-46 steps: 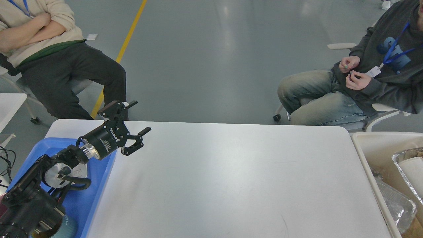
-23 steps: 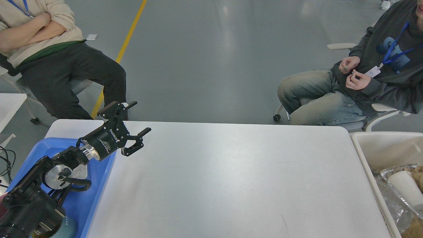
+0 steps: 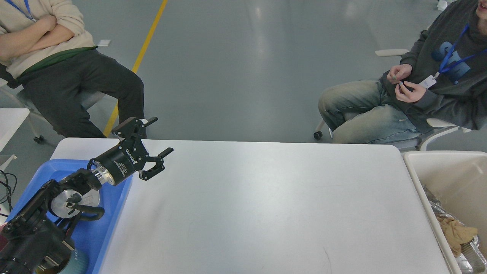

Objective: Tidy desktop

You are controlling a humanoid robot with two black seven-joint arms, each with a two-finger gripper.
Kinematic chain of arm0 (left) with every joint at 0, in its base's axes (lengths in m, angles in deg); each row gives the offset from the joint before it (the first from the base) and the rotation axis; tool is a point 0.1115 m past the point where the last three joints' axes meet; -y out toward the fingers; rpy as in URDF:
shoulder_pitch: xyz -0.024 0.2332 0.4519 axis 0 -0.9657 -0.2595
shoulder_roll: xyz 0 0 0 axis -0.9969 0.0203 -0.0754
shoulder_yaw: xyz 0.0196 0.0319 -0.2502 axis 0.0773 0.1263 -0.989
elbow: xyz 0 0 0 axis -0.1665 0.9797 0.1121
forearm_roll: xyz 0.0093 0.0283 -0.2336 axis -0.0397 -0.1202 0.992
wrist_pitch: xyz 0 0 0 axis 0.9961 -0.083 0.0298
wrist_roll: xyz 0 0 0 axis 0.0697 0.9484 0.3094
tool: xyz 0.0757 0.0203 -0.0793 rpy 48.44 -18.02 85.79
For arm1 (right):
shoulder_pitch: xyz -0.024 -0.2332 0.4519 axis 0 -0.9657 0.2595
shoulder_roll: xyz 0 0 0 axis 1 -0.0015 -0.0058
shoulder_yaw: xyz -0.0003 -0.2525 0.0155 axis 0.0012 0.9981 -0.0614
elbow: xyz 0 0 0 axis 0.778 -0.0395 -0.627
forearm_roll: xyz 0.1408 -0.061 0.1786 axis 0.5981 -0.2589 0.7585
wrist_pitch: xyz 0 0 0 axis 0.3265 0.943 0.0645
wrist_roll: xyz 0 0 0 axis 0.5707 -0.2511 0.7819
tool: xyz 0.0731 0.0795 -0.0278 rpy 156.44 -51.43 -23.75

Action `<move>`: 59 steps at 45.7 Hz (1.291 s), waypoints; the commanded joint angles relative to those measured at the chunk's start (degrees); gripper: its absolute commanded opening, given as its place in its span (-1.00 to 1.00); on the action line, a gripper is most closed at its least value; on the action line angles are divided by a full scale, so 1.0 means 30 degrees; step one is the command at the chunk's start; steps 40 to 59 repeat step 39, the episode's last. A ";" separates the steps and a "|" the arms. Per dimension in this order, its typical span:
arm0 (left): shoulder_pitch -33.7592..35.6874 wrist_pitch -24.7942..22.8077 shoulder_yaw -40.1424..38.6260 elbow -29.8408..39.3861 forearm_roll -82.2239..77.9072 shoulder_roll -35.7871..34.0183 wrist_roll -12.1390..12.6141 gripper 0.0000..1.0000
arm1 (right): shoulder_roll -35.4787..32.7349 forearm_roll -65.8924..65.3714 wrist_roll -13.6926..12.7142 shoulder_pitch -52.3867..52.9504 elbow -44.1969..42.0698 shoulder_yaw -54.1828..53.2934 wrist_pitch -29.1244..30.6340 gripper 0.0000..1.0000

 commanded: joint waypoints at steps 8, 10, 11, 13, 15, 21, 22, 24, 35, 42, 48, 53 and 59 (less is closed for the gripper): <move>0.0163 0.1351 -0.0261 0.0001 0.0242 -0.0049 -0.0058 0.94 | 0.2465 0.0948 0.1630 0.0889 0.3253 -0.5894 0.4088 1.00; 0.0134 0.1645 -0.0261 0.0001 0.0475 -0.0049 -0.0117 0.94 | 0.2934 0.0948 0.2129 0.0801 0.3371 -0.6012 0.4410 1.00; 0.0133 0.1762 -0.0261 0.0001 0.0593 -0.0049 -0.0146 0.94 | 0.3168 0.0948 0.2363 0.0771 0.3372 -0.6042 0.4557 1.00; 0.0133 0.1967 -0.0261 0.0001 0.0886 -0.0020 -0.0234 0.94 | 0.3666 0.0948 0.2802 0.0596 0.3372 -0.6130 0.4908 1.00; 0.0104 0.2114 -0.0231 0.0001 0.1120 0.0039 -0.0264 0.94 | 0.3989 0.0977 0.3358 0.0304 0.3372 -0.6159 0.5522 1.00; 0.0104 0.2407 -0.0026 0.0001 0.1150 0.0360 -0.0264 0.94 | 0.4196 0.1035 0.5234 -0.0810 0.3314 -0.6276 0.7778 1.00; 0.0104 0.2437 -0.0026 0.0001 0.1150 0.0448 -0.0264 0.94 | 0.4225 0.1065 0.5439 -0.0869 0.3284 -0.6276 0.7984 1.00; 0.0104 0.2553 -0.0026 0.0001 0.1150 0.0566 -0.0264 0.94 | 0.4255 0.1298 0.5646 -0.1016 0.3226 -0.6276 0.8219 1.00; 0.0133 0.3052 -0.0085 0.0001 0.1179 0.0742 -0.0264 0.94 | 0.4255 0.3379 0.5676 -0.1719 0.3284 -0.6277 0.8396 1.00; 0.0162 0.3081 -0.0056 0.0001 0.1180 0.0947 -0.0264 0.94 | 0.4225 0.3379 0.5676 -0.1836 0.3284 -0.6277 0.8396 1.00; 0.0162 0.3081 -0.0056 0.0001 0.1180 0.0947 -0.0264 0.94 | 0.4225 0.3379 0.5676 -0.1836 0.3284 -0.6277 0.8396 1.00; 0.0162 0.3081 -0.0056 0.0001 0.1180 0.0947 -0.0264 0.94 | 0.4225 0.3379 0.5676 -0.1836 0.3284 -0.6277 0.8396 1.00; 0.0162 0.3081 -0.0056 0.0001 0.1180 0.0947 -0.0264 0.94 | 0.4225 0.3379 0.5676 -0.1836 0.3284 -0.6277 0.8396 1.00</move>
